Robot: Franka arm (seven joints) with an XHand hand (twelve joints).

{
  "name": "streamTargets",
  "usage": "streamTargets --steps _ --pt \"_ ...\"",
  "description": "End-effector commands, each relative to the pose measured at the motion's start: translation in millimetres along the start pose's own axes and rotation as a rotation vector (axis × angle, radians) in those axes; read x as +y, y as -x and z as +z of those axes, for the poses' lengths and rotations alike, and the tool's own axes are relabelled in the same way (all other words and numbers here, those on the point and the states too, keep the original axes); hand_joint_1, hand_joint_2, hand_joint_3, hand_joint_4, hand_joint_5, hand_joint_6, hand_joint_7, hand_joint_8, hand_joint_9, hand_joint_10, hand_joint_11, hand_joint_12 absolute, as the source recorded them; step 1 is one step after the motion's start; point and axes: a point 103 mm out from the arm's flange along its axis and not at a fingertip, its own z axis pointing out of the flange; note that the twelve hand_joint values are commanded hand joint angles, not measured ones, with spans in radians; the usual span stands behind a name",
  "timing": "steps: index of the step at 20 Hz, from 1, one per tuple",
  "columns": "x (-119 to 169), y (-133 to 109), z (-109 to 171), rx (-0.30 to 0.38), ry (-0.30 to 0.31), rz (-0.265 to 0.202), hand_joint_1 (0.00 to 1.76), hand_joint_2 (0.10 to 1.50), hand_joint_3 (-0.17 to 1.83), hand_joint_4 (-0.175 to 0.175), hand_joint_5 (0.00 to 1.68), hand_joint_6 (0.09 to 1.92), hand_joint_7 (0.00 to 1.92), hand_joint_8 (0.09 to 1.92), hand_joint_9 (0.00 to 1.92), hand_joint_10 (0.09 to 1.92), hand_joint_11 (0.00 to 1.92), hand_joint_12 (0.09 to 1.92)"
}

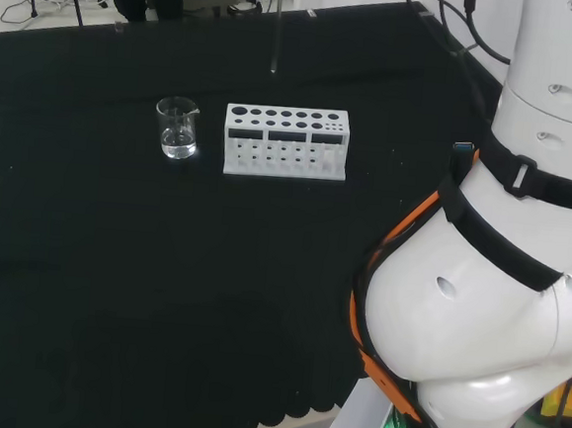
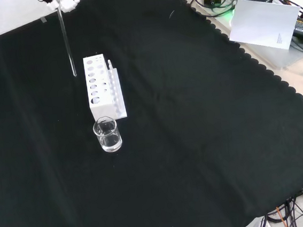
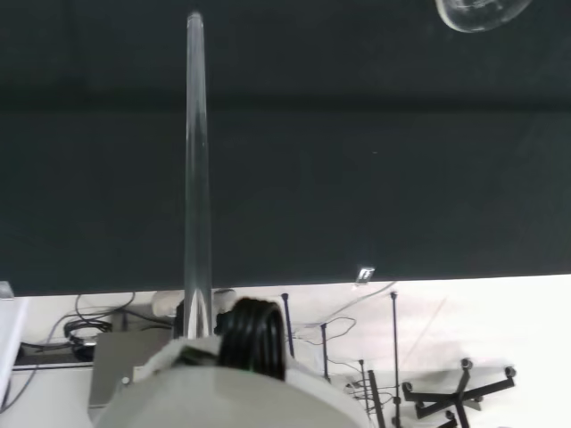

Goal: Put the glass rod back on the white test tube rack.

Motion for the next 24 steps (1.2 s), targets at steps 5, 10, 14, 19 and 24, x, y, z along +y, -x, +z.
streamTargets --steps 5,10,14,19,24 --pt "-21.3 36.0 11.4 -0.087 -0.003 0.051 1.32 0.63 0.78 -0.175 1.12 0.72 1.28 1.00 1.65 0.92 1.25 0.97" --pt "-29.6 47.9 12.1 -0.082 -0.014 0.098 1.32 0.63 0.78 -0.175 1.12 0.72 1.28 1.00 1.65 0.92 1.26 0.97" --pt "-29.3 45.7 8.1 0.023 0.026 0.111 1.32 0.63 0.78 -0.175 1.12 0.72 1.28 1.00 1.65 0.92 1.26 0.97" --pt "-49.9 65.6 5.7 -0.076 -0.019 0.122 1.32 0.63 0.78 -0.175 1.12 0.72 1.28 1.00 1.65 0.92 1.26 0.97" --pt "-51.1 58.4 3.7 -0.127 -0.029 0.175 1.32 0.63 0.78 -0.175 1.12 0.72 1.28 1.00 1.65 0.92 1.26 0.97"
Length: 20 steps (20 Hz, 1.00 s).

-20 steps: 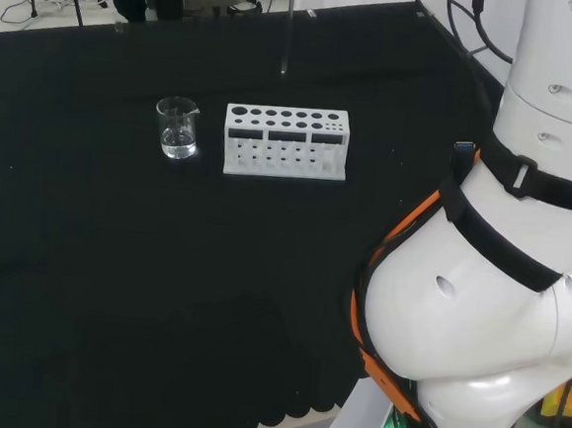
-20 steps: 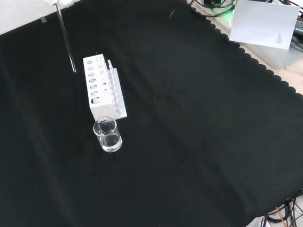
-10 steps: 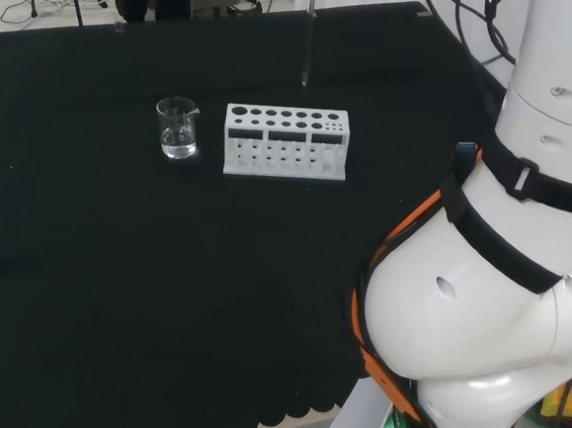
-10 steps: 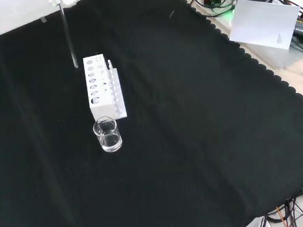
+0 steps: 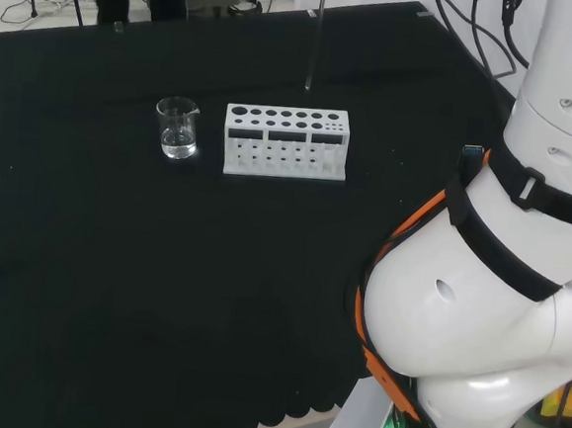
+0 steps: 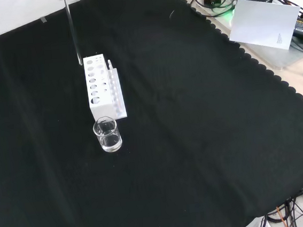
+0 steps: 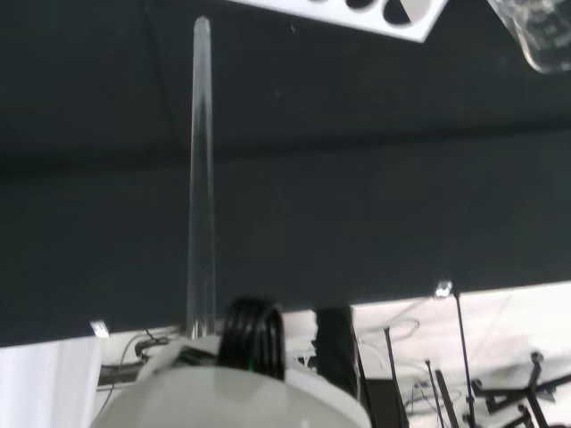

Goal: Put the glass rod back on the white test tube rack.

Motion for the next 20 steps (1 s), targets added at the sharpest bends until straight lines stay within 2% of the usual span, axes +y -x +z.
streamTargets --steps 1,4,5,9,15,20 --pt "-9.1 16.9 -14.6 -0.078 0.018 0.076 1.32 0.63 0.78 -0.175 1.12 0.72 1.28 1.00 1.65 0.92 1.26 0.97" --pt "-8.5 0.9 -16.4 -0.071 0.019 0.068 1.32 0.63 0.78 -0.175 1.12 0.72 1.28 1.00 1.65 0.92 1.26 0.97" --pt "-13.9 8.0 -18.0 -0.021 0.035 0.066 1.32 0.63 0.78 -0.175 1.12 0.72 1.28 0.99 1.65 0.92 1.26 0.97" --pt "-16.8 8.9 -20.5 0.014 0.053 0.043 1.32 0.63 0.78 -0.175 1.12 0.72 1.28 0.99 1.65 0.92 1.26 0.97" --pt "-13.3 -4.7 -21.5 0.006 0.040 0.010 1.32 0.63 0.78 -0.175 1.12 0.72 1.28 0.99 1.65 0.92 1.26 0.97" --pt "-14.6 -1.2 -20.7 0.016 0.041 -0.004 1.32 0.63 0.78 -0.175 1.12 0.72 1.28 0.99 1.65 0.92 1.26 0.97"
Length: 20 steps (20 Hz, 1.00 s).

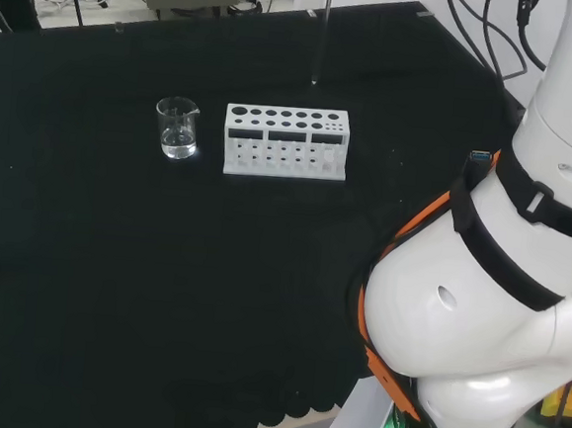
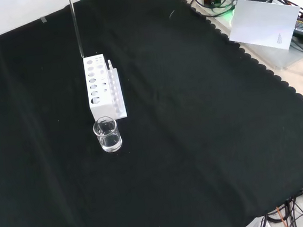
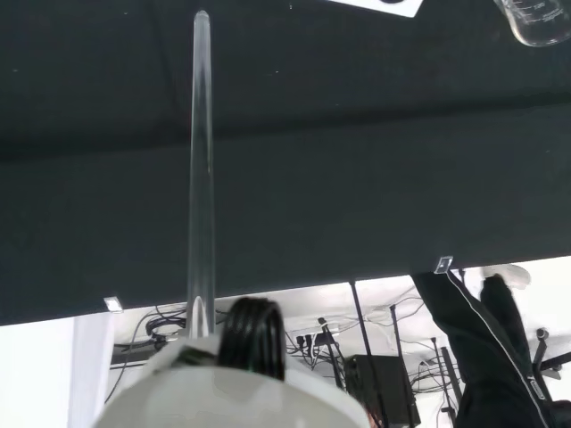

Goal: Put the glass rod back on the white test tube rack.

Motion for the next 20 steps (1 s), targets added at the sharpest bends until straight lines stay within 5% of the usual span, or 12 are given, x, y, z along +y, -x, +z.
streamTargets --steps 1,20 --pt "-2.3 2.2 1.0 0.014 0.000 -0.020 1.32 0.63 0.78 -0.175 1.12 0.72 1.28 0.99 1.65 0.92 1.26 0.97" --pt "8.9 -6.1 24.7 0.010 -0.043 -0.036 1.32 0.63 0.78 -0.175 1.13 0.72 1.28 0.99 1.65 0.92 1.26 0.97"
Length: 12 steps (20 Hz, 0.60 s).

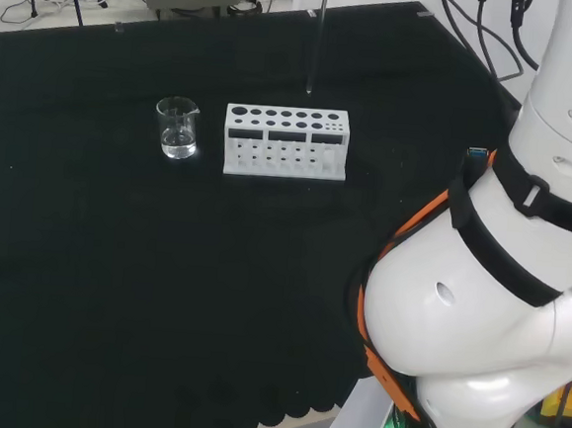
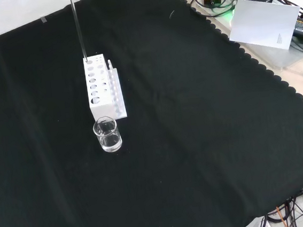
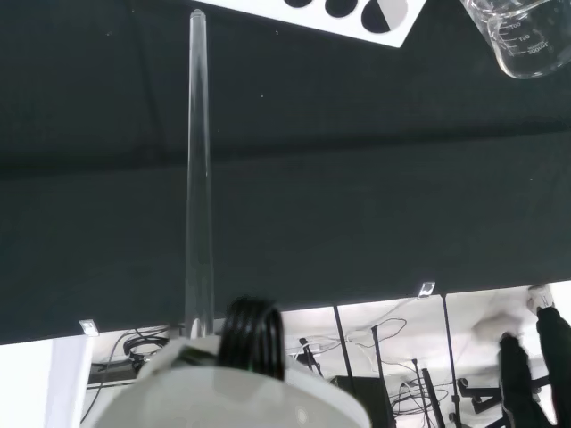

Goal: Put the glass rod back on the white test tube rack.

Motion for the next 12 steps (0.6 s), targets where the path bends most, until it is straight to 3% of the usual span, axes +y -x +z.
streamTargets --steps 1,12 --pt "4.7 1.4 9.3 0.013 -0.007 -0.003 1.32 0.63 0.78 -0.175 1.13 0.72 1.28 0.99 1.65 0.92 1.26 0.97" --pt "18.1 -5.8 32.1 0.010 -0.049 0.004 1.32 0.63 0.78 -0.175 1.13 0.72 1.28 0.99 1.65 0.92 1.26 0.97"
